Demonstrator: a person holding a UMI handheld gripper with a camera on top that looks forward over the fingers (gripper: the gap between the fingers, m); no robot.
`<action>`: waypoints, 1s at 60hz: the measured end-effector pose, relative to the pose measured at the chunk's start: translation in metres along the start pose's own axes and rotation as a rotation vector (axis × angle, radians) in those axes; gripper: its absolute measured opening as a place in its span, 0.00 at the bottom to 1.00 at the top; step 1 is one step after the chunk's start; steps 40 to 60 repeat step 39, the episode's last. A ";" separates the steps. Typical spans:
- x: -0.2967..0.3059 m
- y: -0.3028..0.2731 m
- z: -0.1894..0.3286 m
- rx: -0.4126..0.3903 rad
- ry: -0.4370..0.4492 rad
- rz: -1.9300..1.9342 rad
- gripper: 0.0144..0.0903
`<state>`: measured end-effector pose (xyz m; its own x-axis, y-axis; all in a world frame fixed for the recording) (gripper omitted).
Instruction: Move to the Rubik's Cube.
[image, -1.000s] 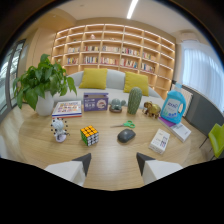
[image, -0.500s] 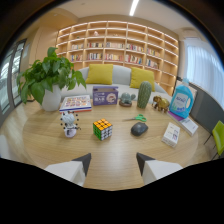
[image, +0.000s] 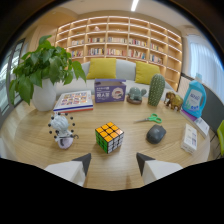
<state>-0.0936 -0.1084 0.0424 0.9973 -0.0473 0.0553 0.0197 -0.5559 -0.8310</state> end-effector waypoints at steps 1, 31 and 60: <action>-0.001 0.000 0.002 -0.001 -0.002 0.001 0.94; 0.000 0.001 0.019 -0.013 -0.007 0.009 0.95; -0.001 0.003 0.019 -0.018 -0.007 0.004 0.95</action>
